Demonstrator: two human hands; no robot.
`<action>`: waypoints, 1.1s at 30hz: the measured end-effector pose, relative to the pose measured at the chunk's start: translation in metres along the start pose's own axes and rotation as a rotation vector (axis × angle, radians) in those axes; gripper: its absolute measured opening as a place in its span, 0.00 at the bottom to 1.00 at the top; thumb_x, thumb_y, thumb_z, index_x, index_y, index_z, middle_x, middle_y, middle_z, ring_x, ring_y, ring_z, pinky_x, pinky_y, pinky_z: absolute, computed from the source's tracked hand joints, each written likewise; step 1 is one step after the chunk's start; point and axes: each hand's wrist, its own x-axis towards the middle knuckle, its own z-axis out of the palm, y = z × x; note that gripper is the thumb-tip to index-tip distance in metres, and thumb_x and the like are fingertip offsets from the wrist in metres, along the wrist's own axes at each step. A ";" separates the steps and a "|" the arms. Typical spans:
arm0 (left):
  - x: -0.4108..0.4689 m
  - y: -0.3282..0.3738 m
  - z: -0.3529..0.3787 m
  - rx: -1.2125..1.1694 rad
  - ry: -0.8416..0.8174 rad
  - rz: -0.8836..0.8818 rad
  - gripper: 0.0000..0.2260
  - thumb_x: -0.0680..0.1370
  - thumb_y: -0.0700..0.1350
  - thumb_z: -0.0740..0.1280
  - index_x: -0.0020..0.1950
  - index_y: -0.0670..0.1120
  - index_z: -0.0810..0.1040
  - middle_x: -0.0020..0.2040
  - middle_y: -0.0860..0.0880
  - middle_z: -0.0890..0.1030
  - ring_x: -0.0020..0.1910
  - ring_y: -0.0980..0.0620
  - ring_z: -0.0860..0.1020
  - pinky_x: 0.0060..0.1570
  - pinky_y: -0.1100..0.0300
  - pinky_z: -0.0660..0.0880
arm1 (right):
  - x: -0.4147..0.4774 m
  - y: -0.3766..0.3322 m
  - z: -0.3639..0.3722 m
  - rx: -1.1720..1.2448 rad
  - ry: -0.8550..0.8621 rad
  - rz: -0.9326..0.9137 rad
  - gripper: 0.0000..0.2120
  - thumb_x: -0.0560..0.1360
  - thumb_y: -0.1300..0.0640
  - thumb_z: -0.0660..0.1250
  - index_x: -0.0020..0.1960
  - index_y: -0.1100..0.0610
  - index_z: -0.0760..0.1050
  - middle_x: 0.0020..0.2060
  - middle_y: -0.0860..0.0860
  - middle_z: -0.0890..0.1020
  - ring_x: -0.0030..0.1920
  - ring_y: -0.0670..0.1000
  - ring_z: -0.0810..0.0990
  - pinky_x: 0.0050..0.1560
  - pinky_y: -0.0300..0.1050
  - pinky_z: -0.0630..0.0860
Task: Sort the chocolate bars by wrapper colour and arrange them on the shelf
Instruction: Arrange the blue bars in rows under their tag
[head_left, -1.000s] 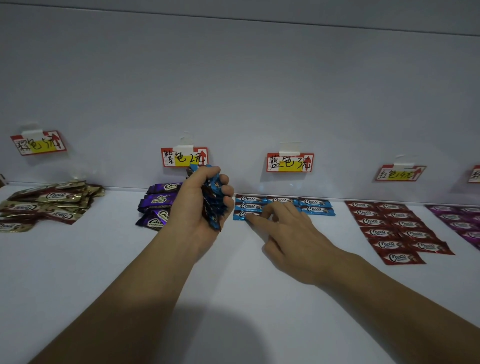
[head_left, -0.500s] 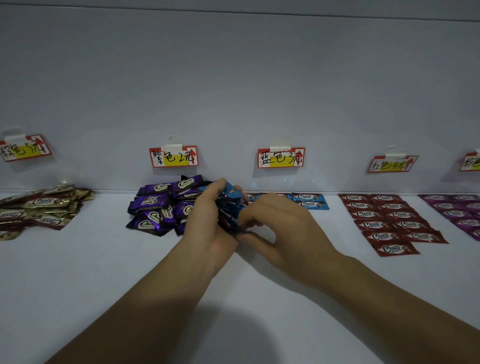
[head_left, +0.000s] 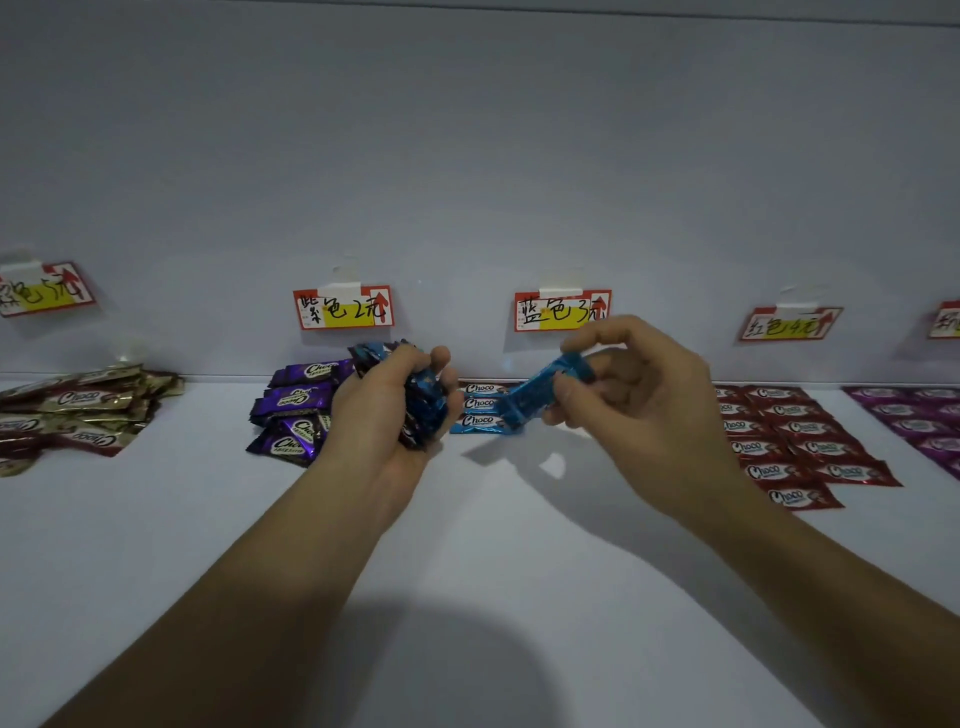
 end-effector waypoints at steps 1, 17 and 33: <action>0.001 0.001 -0.003 0.074 0.005 -0.005 0.08 0.78 0.39 0.69 0.55 0.39 0.80 0.40 0.45 0.83 0.31 0.55 0.79 0.26 0.64 0.76 | 0.004 0.001 -0.002 0.035 0.016 0.065 0.12 0.76 0.70 0.69 0.56 0.57 0.79 0.40 0.56 0.85 0.38 0.53 0.87 0.39 0.43 0.83; -0.007 -0.014 -0.013 1.833 -0.221 0.798 0.17 0.73 0.49 0.73 0.60 0.50 0.76 0.54 0.54 0.75 0.52 0.52 0.76 0.51 0.51 0.79 | 0.006 0.044 -0.020 -0.873 -0.263 -0.035 0.07 0.72 0.58 0.74 0.46 0.47 0.87 0.42 0.45 0.83 0.44 0.49 0.79 0.45 0.47 0.76; 0.003 -0.020 -0.007 2.169 -0.382 0.648 0.26 0.75 0.55 0.70 0.71 0.50 0.71 0.67 0.54 0.67 0.57 0.51 0.76 0.55 0.51 0.79 | -0.002 0.051 -0.002 -1.029 -0.228 0.075 0.11 0.78 0.57 0.65 0.52 0.48 0.85 0.47 0.48 0.83 0.48 0.49 0.78 0.47 0.48 0.79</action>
